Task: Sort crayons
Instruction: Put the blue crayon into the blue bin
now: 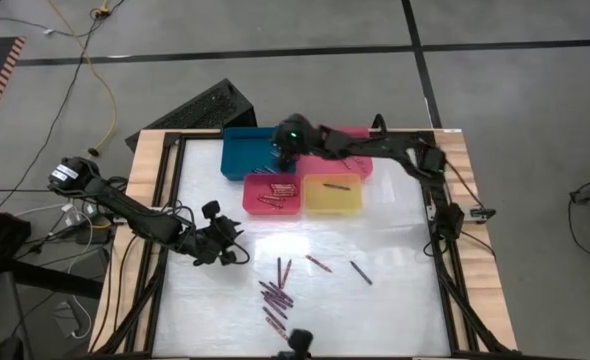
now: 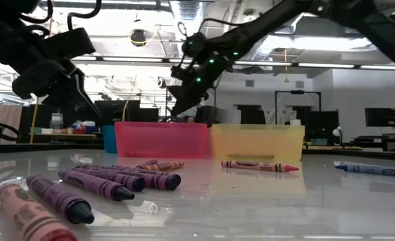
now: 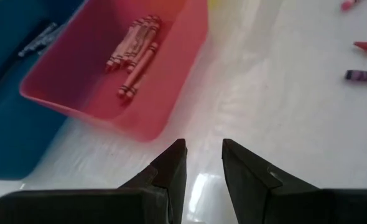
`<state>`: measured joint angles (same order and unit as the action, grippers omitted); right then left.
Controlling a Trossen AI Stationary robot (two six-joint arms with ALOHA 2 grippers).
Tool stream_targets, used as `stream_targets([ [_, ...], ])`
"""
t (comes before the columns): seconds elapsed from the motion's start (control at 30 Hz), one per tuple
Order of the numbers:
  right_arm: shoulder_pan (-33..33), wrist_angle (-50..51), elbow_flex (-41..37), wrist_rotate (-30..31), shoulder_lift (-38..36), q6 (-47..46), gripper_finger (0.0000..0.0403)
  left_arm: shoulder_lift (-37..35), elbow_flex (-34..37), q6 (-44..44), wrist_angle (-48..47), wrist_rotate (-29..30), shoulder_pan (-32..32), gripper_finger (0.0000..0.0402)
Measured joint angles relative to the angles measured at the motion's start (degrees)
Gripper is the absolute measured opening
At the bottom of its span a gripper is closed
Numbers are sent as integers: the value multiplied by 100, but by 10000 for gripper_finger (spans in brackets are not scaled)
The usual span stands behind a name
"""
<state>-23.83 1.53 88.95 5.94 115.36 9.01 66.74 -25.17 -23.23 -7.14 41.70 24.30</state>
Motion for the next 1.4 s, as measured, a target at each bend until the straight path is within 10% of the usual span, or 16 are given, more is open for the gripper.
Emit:
stream_targets([
  [0.37, -147, 2952, 2651, -294, 1259, 738, 1, 0, 0, -155, 1, -92, 6, 94],
  [1.4, -682, 3118, 2723, -790, 1806, 654, 1, 0, 0, -143, -112, 167, 10, 94],
])
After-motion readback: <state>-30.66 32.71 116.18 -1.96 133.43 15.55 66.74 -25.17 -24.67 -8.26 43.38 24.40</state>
